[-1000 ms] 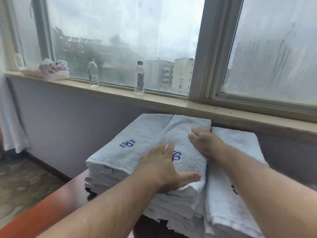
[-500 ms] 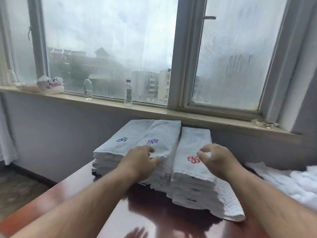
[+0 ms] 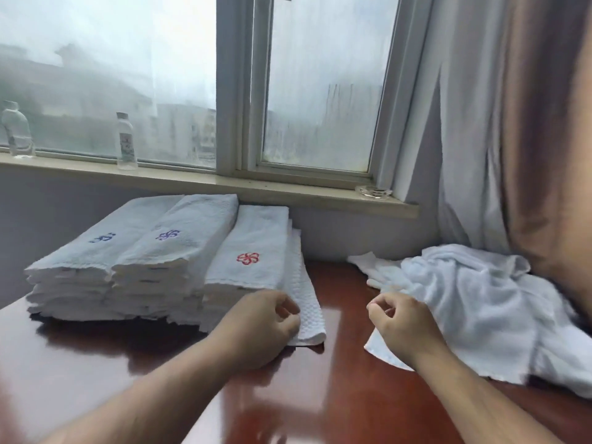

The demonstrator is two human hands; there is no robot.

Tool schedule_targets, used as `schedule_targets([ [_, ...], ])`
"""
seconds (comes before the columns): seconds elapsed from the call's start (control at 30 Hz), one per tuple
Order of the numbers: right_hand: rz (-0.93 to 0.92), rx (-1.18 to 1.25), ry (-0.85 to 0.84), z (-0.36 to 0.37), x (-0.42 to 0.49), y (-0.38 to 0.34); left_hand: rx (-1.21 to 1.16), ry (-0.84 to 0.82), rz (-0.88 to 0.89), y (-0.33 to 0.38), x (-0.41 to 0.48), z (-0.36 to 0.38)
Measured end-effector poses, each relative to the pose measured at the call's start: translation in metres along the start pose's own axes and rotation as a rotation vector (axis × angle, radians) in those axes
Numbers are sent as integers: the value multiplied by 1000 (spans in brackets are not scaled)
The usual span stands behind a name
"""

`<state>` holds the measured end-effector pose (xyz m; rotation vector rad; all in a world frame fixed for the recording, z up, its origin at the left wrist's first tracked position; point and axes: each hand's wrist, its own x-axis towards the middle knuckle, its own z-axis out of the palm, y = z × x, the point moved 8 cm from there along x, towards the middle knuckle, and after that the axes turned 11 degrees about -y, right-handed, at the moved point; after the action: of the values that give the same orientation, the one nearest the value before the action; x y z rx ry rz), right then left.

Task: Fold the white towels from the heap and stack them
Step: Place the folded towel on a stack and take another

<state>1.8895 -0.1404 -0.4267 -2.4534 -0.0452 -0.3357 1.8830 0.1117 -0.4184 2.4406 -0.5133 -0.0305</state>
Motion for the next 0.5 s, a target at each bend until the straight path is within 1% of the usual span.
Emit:
schedule_targets([
  [0.07, 26, 20, 37, -5, -6, 29, -36, -59, 11, 10, 18, 30],
  [0.17, 42, 121, 157, -24, -17, 70, -47, -127, 34, 22, 42, 72],
  [0.33, 143, 259, 243, -48, -1, 128, -196, -152, 70, 42, 94, 126],
  [0.43, 206, 310, 340, -50, 5, 161, -314, -110, 70, 55, 124, 157],
  [0.5, 244, 361, 353, -44, 3, 176, -415, 23, 46, 51, 132, 165],
])
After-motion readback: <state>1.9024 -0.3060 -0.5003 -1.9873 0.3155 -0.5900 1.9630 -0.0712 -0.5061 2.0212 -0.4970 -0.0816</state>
